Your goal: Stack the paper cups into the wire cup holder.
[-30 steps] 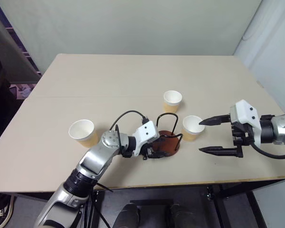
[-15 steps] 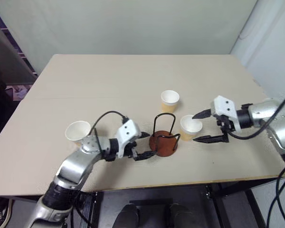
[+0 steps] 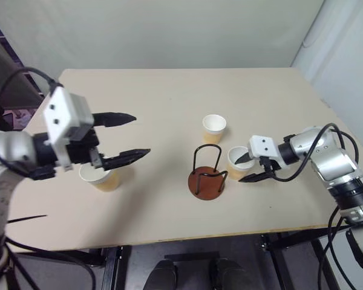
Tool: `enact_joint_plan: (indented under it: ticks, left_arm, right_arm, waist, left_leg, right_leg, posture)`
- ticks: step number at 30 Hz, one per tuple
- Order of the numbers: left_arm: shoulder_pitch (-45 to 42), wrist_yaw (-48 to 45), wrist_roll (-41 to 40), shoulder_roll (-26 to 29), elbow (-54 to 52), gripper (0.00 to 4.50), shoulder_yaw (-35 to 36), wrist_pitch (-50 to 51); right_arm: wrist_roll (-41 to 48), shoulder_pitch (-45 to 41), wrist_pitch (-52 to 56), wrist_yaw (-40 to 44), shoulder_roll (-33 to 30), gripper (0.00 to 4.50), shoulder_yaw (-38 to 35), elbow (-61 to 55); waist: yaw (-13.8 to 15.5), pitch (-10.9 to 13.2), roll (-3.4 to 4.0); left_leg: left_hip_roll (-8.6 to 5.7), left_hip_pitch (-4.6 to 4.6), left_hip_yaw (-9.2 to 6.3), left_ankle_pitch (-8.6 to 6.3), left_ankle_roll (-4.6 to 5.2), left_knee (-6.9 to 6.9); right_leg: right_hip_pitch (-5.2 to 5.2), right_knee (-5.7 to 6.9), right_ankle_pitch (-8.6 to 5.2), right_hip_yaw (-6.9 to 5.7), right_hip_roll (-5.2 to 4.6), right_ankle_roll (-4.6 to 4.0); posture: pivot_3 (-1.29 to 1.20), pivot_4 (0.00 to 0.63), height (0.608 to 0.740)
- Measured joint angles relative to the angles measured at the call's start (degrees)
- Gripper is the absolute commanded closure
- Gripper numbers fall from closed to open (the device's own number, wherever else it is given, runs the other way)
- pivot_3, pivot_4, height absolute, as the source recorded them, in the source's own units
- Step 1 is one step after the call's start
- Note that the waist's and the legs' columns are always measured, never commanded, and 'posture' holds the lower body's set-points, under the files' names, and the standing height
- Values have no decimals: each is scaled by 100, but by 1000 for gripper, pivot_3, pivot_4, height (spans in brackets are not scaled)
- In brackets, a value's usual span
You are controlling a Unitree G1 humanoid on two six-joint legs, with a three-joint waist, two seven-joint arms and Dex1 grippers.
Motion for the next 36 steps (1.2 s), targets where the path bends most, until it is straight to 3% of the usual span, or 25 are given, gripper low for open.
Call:
enact_joint_plan:
  ticks: [6, 12, 17, 20, 23, 27, 31, 34, 36]
  left_arm:
    - [640, -361, -148, 215, 149, 474, 230, 25]
    - [646, -348, -145, 261, 285, 474, 145, -168]
    - [608, -466, -145, 385, 461, 474, 121, -288]
    - [560, -515, -126, 433, 586, 474, 104, -397]
    - [529, -522, -72, 431, 643, 474, -99, -505]
    - [512, -423, -73, 415, 636, 474, -258, -524]
    - [578, -316, -80, 414, 568, 474, -256, -523]
    - [699, -283, -90, 406, 527, 474, -252, -516]
    - [731, -212, -91, 402, 509, 474, -248, -516]
  right_arm:
    - [29, -25, 40, 125, 7, 4478, -71, -63]
    - [223, -26, 238, 177, -50, 4478, -369, -258]
    - [1440, -841, 1045, 519, -419, 4478, -1409, -768]
    - [2244, -1404, 1643, 487, -254, 4478, -1946, -1268]
    - [2523, -1389, 1940, 341, 123, 4478, -1821, -1687]
    - [2107, -931, 1812, 159, 270, 4478, -1139, -1828]
    - [1879, -787, 1668, 122, 266, 4478, -910, -1824]
    - [1798, -784, 1572, 210, 218, 3896, -845, -1808]
    - [1703, -785, 1482, 241, 223, 3239, -784, -1778]
  waist:
    - [-10, 7, 0]
    - [-32, 8, 1]
    - [-53, 13, 10]
    - [-75, 6, -2]
    - [-96, 6, -2]
    - [-102, 8, 1]
    - [-103, 10, 3]
    - [-110, 10, 3]
    - [-110, 10, 3]
  left_leg:
    - [54, -5, 17, -17, -10, 0]
    - [61, -5, 44, -19, -9, -1]
    - [62, -28, 60, -14, -16, -3]
    - [76, -17, 58, -10, -31, -6]
    - [88, -7, 58, -14, -42, -4]
    - [91, -9, 56, -17, -37, -1]
    - [91, -10, 61, -20, -34, -1]
    - [91, -9, 61, -22, -33, -3]
    - [92, -9, 60, -22, -33, -2]
  right_leg:
    - [-12, 12, -33, -8, 16, -62]
    - [-23, 21, -39, -2, 16, -75]
    - [-51, 22, -46, 11, 23, -85]
    - [-47, 21, -58, 12, 48, -104]
    - [-45, 22, -59, 19, 61, -107]
    - [-49, 33, -54, 19, 59, -98]
    - [-56, 40, -49, 24, 58, -90]
    - [-58, 43, -50, 24, 58, -91]
    - [-59, 47, -50, 23, 59, -91]
  posture:
    - [0, 150, 740]
    - [0, 150, 740]
    - [0, 150, 740]
    - [0, 150, 740]
    - [0, 150, 740]
    - [0, 150, 740]
    - [0, 150, 740]
    - [0, 150, 740]
    - [0, 150, 740]
